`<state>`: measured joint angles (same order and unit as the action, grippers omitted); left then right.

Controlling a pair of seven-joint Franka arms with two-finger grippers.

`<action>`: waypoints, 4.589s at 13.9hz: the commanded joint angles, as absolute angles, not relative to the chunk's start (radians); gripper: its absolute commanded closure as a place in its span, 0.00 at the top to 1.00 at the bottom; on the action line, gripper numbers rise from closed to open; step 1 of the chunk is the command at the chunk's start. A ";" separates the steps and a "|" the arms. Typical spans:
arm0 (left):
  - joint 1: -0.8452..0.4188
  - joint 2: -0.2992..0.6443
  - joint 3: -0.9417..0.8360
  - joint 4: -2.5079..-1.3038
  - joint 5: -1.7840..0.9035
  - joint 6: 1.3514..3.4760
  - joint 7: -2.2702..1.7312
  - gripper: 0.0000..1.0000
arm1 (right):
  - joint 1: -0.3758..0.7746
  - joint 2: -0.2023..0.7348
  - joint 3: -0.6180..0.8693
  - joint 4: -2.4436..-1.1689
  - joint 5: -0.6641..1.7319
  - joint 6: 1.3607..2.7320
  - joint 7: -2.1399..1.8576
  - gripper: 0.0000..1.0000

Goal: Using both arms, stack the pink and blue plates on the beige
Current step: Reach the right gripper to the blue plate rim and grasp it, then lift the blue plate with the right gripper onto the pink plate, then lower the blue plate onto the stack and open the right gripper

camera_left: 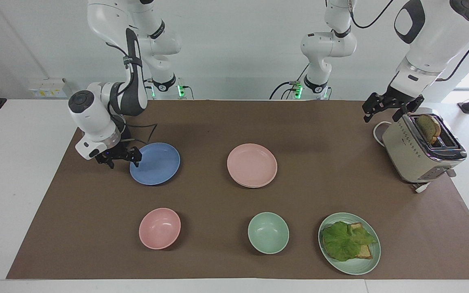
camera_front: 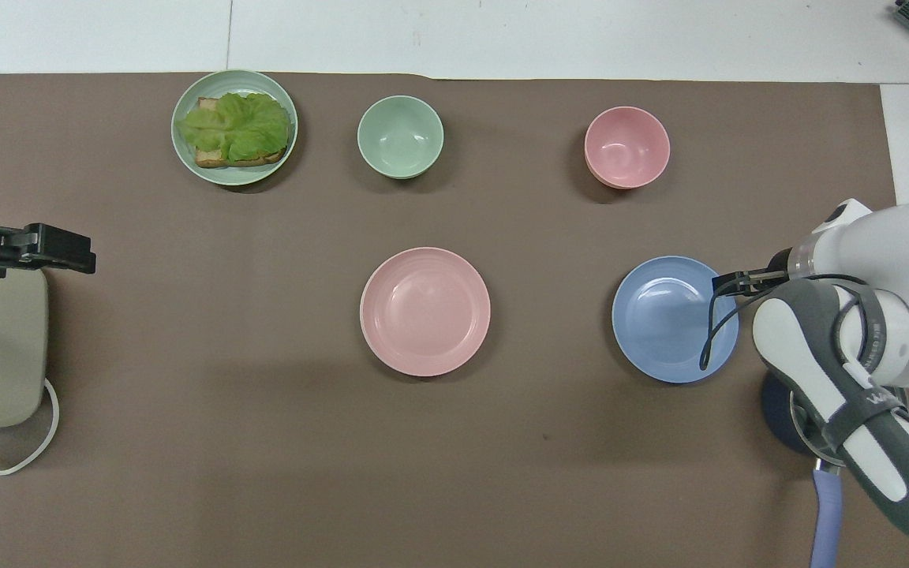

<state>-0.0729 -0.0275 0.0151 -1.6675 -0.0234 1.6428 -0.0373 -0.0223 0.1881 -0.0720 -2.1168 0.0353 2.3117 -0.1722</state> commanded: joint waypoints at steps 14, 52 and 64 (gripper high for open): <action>-0.066 -0.037 0.011 -1.666 -0.006 1.629 -0.034 1.00 | -0.046 0.207 -0.063 -2.030 0.155 2.151 -0.288 0.00; -0.066 -0.037 0.011 -1.666 -0.006 1.629 -0.034 1.00 | 0.525 0.310 -0.044 -1.858 0.113 2.212 0.384 0.00; -0.066 -0.037 0.011 -1.666 -0.006 1.629 -0.034 1.00 | 0.546 0.333 -0.043 -1.859 0.117 2.240 0.390 0.92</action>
